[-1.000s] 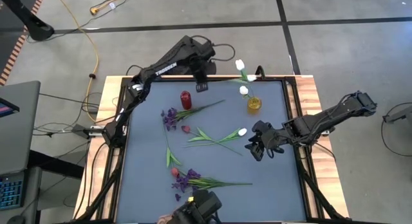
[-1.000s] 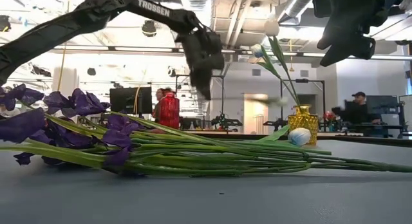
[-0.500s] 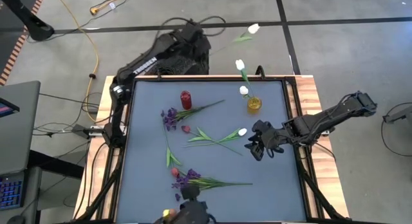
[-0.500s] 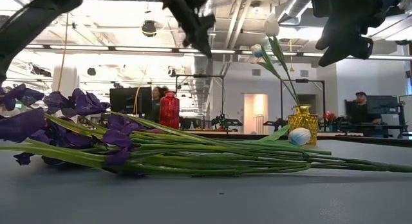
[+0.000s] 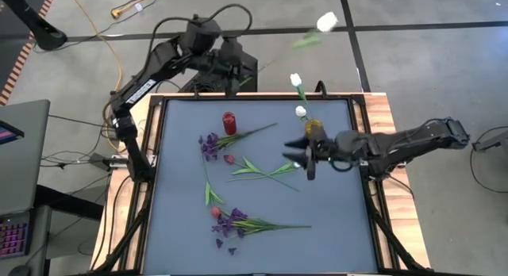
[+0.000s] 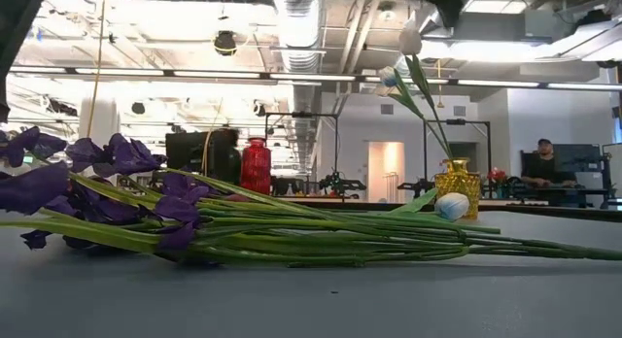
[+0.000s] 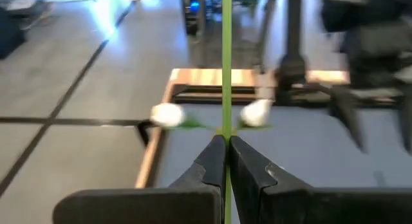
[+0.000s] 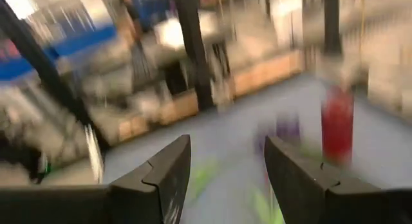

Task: Sort flowers into vase by color
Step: Put the white flower into the yellow vase

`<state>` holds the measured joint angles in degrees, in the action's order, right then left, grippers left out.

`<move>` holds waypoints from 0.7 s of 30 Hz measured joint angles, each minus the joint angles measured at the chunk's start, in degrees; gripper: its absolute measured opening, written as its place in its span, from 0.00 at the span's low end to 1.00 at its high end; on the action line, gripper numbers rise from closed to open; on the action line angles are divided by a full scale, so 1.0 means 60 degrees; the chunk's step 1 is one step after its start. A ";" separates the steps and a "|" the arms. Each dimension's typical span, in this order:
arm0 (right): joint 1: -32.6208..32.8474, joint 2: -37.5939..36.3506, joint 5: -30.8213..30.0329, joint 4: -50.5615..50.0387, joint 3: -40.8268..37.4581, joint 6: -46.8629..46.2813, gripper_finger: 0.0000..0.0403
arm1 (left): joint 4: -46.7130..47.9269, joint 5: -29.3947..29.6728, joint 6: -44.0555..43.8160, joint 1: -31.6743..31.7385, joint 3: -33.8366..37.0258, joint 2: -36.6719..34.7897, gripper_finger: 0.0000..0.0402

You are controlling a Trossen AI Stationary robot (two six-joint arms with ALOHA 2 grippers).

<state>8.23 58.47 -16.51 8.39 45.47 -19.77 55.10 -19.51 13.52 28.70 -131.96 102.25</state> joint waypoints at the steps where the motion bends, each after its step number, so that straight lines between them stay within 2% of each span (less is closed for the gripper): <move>1: -0.0156 -0.0089 0.0009 0.0508 0.0000 0.0423 0.55 | 0.0009 0.0004 -0.0011 -0.0231 0.0000 -0.0082 0.00; 5: -0.0799 -0.0219 0.0236 0.3004 0.0005 0.2040 0.55 | -0.0095 0.0007 -0.0151 -0.1101 0.0000 -0.0414 0.00; 9: -0.1416 -0.0190 0.1227 0.4600 0.0004 0.3124 0.55 | -0.0151 0.0439 -0.0225 -0.2103 0.0000 -0.0534 0.00; 14: -0.2022 0.0087 0.2083 0.4712 0.0366 0.3298 0.51 | -0.0217 0.1276 -0.0202 -0.3201 0.0000 -0.0479 0.00; 18: -0.2230 0.0525 0.3038 0.4611 0.0990 0.3312 0.49 | -0.0618 0.2045 -0.0407 -0.3692 0.0000 -0.0476 0.00; 21: -0.2254 0.0867 0.3366 0.4276 0.1434 0.3388 0.48 | -0.0799 0.2268 -0.0544 -0.3970 0.0000 -0.0476 0.00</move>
<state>-5.30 63.67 3.68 34.05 54.08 0.55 50.31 -5.90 10.26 4.88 -131.96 99.39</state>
